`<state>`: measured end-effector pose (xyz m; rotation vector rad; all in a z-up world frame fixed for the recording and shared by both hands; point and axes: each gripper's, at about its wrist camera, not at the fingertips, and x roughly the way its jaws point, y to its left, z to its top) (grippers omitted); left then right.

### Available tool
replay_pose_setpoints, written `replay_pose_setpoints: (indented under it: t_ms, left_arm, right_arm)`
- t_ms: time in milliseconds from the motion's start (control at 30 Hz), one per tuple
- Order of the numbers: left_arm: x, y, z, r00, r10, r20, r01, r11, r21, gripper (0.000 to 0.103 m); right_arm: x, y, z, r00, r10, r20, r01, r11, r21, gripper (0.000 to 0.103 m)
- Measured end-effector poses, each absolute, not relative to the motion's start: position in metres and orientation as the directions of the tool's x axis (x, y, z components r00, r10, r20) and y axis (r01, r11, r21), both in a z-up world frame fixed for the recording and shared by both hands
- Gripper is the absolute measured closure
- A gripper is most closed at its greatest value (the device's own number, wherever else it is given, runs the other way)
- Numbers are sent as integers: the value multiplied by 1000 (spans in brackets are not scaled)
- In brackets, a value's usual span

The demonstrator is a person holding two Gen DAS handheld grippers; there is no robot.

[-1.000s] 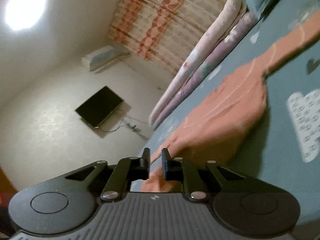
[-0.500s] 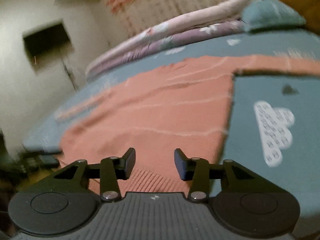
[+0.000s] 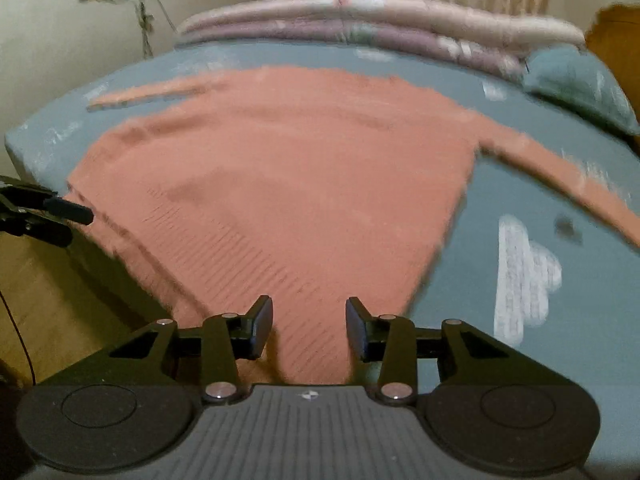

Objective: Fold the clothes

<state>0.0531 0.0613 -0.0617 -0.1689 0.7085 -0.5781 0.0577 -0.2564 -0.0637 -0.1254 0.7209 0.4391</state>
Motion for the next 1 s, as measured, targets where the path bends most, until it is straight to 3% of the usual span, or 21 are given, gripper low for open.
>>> replay_pose_setpoints:
  t_ms: [133, 200, 300, 367, 567, 767, 900, 1000]
  left_arm:
    - [98, 82, -43, 726, -435, -532, 368, 900, -233, 25]
    - [123, 87, -53, 730, -389, -562, 341, 920, -195, 25]
    - [118, 90, -66, 685, -400, -609, 321, 916, -241, 26]
    - [113, 92, -74, 651, -410, -639, 305, 912, -274, 21]
    - [118, 98, -64, 454, -474, -754, 275, 880, -388, 16]
    - [195, 121, -24, 591, -453, -667, 336, 890, -307, 15]
    - [237, 120, -60, 547, -456, -701, 318, 889, -330, 16]
    - [209, 127, -76, 514, -469, -718, 315, 882, -351, 15]
  right_arm:
    - [105, -212, -61, 676, 387, -628, -482, 876, 21, 56]
    - [127, -188, -71, 658, 394, -642, -511, 859, 4, 56]
    - [143, -168, -87, 633, 372, -678, -543, 838, -47, 55]
    - [130, -178, -90, 623, 379, -684, -563, 824, -57, 54]
    - [104, -227, -72, 482, 361, -798, -488, 867, 98, 53]
    - [160, -197, -47, 507, 367, -780, -494, 865, 86, 47]
    - [182, -182, -55, 485, 379, -788, -498, 860, 107, 47]
    - [167, -185, -60, 437, 347, -830, -504, 859, 93, 39]
